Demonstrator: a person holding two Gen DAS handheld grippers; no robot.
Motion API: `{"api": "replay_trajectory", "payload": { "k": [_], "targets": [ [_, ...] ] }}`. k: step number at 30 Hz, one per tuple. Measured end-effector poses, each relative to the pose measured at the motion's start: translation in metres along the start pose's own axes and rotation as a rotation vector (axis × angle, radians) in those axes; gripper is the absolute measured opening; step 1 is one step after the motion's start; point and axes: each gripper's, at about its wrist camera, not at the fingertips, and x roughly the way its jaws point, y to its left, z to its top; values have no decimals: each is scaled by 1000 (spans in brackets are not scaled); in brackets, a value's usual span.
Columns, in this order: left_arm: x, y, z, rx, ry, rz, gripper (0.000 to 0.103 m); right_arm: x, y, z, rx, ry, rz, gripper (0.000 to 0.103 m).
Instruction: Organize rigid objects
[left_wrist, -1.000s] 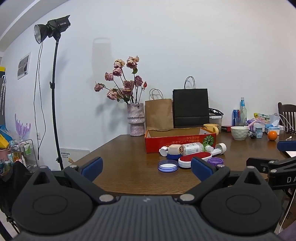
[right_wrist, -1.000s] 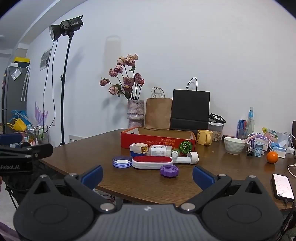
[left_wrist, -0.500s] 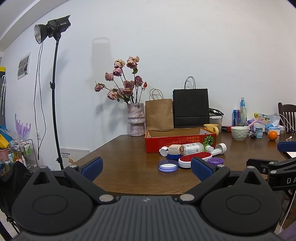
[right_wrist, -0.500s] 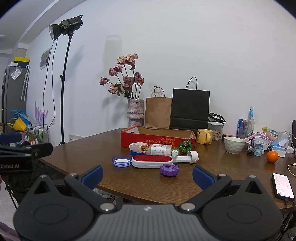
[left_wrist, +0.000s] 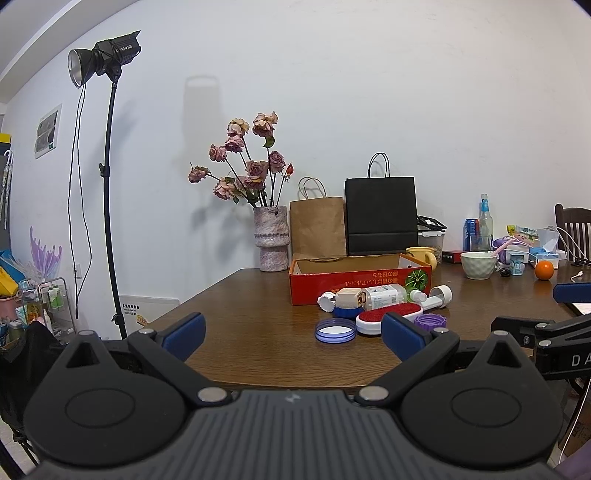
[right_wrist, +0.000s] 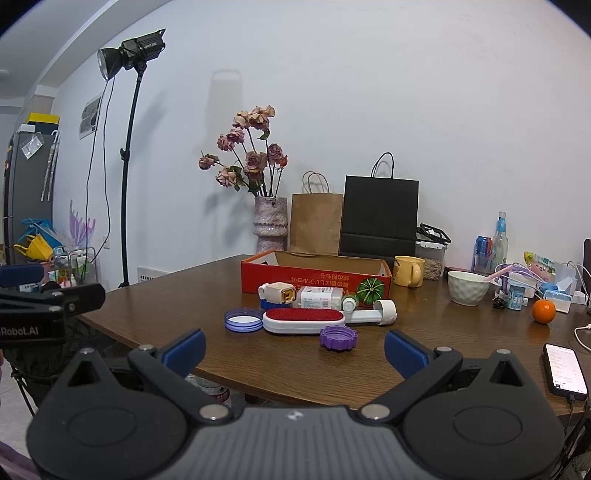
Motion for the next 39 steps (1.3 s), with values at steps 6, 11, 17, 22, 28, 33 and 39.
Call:
{"api": "replay_trajectory", "payload": {
  "k": [6,11,17,22,28,33,39],
  "targets": [
    [0,0,1,1,-4,2,103,-1,-1,0,-2,-3,-2,103],
    [0,0,2,2,-6,2,103,-1,-2,0,-3,-3,-3,103],
    [0,-1,2,4,-9,5,103,-1,-2,1,-5,-4,-5,103],
    [0,-2,2,4,-10,6,103,-1,-2,1,-5,-6,-6,103],
    [1,-2,1,3,-11,7,103,-1,-2,0,-5,-4,-4,103],
    [1,-2,0,3,-11,8,103,-1,-2,0,-5,-4,-7,103],
    [1,-3,0,2,-10,8,103,-1,-2,0,-4,-4,-8,103]
  ]
}}
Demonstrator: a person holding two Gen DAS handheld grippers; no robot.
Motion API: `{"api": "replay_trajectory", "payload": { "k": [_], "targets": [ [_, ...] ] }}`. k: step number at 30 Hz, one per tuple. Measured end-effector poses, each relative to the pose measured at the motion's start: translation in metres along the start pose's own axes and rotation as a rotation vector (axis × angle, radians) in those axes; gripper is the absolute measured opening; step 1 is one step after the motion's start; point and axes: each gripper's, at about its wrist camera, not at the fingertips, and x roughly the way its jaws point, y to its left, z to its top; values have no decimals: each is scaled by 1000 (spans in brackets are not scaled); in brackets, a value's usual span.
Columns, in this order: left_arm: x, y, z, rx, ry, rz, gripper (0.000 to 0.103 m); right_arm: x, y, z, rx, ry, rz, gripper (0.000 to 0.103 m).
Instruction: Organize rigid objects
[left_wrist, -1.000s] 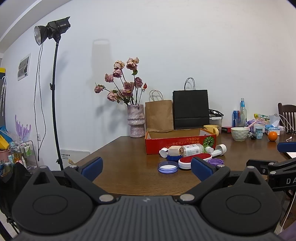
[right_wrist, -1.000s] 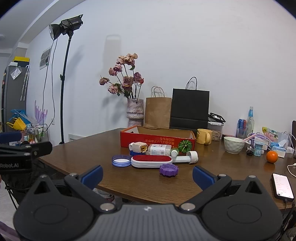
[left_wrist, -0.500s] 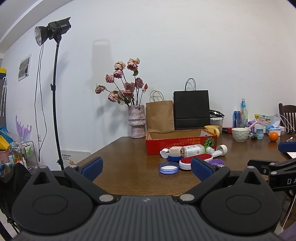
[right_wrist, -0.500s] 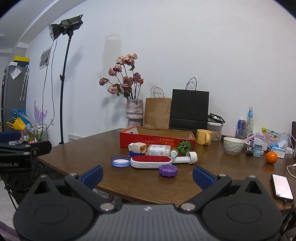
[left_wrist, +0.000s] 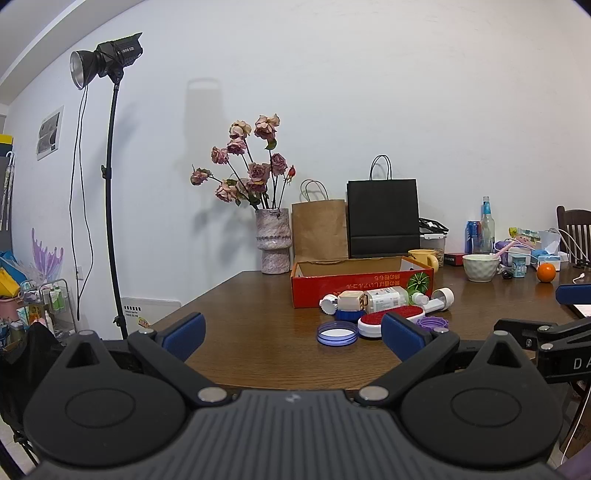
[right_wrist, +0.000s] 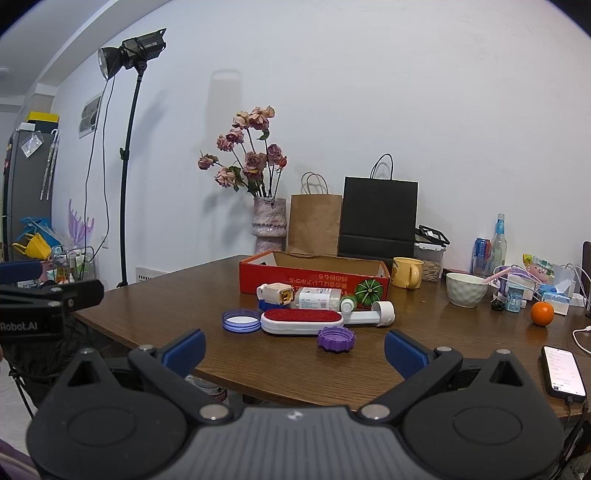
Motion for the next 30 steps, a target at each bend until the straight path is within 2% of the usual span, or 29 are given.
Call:
{"api": "replay_trajectory", "payload": {
  "k": [10,14,21,30],
  "targets": [
    [0,0,-2,-2,3,-1,103,1,0,-2,1,4,1,103],
    [6,2,-4,-12,28,4,103,5,-1,-6,0,5,-2,103],
    [27,12,-8,-37,49,44,103,29,-8,-8,7,24,-29,103],
    [60,12,-15,-66,121,60,103,68,-28,-4,51,62,-50,103]
  ]
}}
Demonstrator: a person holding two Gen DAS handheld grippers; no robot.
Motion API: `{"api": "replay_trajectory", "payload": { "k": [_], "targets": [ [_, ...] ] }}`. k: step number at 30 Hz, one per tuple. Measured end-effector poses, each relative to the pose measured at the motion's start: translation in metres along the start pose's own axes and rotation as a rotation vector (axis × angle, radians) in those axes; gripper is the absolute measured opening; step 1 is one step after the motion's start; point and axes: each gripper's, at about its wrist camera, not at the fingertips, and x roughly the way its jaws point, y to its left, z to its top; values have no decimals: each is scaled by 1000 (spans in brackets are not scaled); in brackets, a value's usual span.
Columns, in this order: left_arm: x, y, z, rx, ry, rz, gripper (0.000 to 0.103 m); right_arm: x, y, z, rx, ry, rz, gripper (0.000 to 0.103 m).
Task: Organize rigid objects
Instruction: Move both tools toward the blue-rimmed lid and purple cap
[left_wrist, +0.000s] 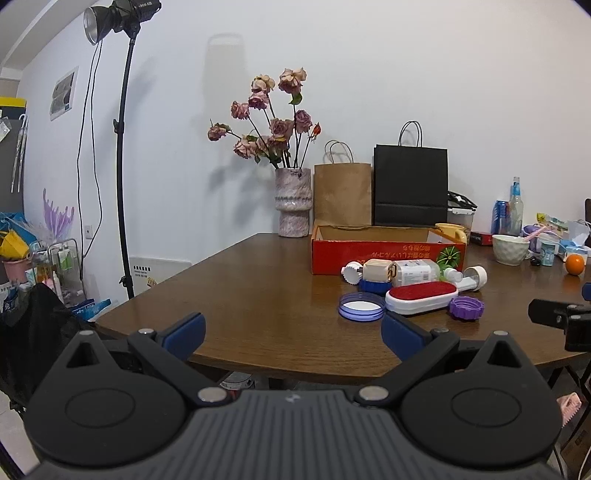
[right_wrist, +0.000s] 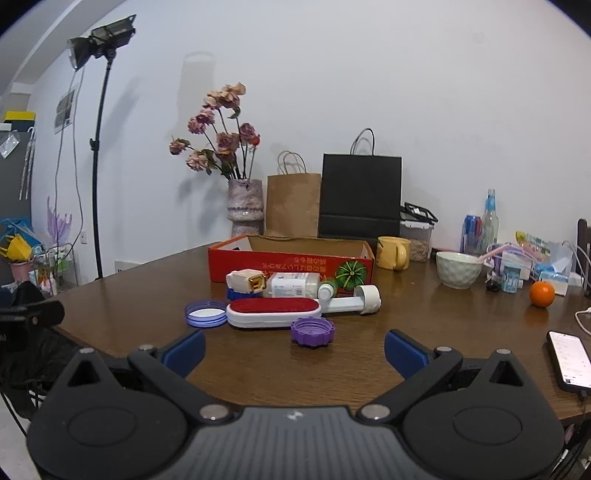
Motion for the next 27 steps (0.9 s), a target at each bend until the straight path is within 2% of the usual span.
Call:
{"api": "replay_trajectory", "payload": {
  "k": [8,12,19,27],
  "targets": [
    [27,-5,7,-18,45,-7,103,31,-10,3,41,50,30,103],
    [42,-12,9,3,66,-2,103,47,-15,5,80,86,45,103],
    [76,-23,14,16,112,-18,103,76,-18,11,43,119,16,103],
    [112,-37,16,54,147,-52,103,112,-25,17,50,167,29,103]
  ]
}}
